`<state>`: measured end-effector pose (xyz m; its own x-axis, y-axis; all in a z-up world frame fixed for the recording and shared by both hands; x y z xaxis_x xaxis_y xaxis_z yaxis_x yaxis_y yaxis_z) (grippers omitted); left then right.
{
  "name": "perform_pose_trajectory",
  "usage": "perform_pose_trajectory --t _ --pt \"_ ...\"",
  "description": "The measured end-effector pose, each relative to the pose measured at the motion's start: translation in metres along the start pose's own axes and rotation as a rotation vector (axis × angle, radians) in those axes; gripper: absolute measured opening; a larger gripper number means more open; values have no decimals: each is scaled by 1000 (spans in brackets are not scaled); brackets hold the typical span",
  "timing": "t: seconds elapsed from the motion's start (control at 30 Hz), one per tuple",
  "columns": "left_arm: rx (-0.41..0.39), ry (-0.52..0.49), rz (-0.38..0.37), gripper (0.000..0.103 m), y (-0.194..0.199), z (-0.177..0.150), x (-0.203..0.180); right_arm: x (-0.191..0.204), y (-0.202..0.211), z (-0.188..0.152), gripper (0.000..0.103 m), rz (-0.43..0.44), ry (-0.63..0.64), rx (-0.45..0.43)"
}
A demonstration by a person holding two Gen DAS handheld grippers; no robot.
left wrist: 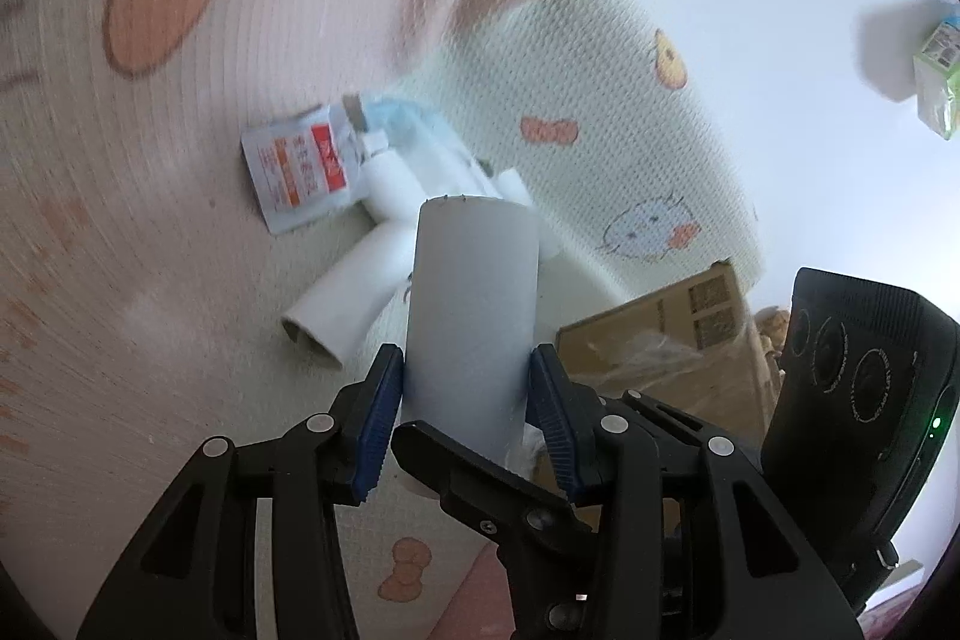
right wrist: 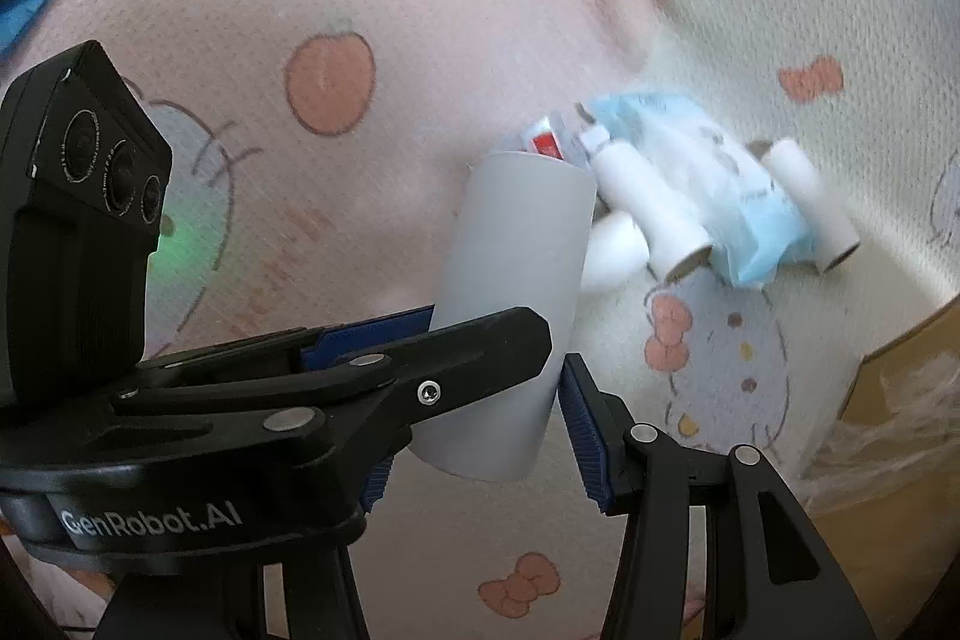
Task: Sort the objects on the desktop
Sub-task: 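Lift the held tube with the left tool and carry it over the box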
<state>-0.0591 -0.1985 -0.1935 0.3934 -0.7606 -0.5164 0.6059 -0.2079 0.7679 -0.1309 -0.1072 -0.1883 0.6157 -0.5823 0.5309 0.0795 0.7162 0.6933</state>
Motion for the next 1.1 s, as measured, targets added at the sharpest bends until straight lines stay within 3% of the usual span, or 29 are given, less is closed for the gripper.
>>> perform_pose_trajectory --t 0.3,0.5,0.77,1.1 --pt "-97 -75 10 48 35 26 -29 15 31 29 49 9 89 -70" --pt "-110 -95 -12 48 42 38 -51 12 56 37 49 11 114 -94" --pt "-159 -193 9 48 51 40 -87 2 84 41 49 -1 155 -143" --pt "-171 -254 -32 48 60 39 -136 -15 129 42 49 -6 144 -227"
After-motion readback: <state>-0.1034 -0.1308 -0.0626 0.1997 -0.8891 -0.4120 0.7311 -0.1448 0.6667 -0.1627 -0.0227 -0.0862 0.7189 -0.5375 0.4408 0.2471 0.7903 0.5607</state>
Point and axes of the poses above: each gripper's, at about its wrist camera, not at the fingertips, and y roughly against the way its jaws point, x to its left, z to its top, the point moved 4 cm from there along -y, roughly the way its jaws point, and after that the axes turned 11 degrees about z, right-handed, at the moved point
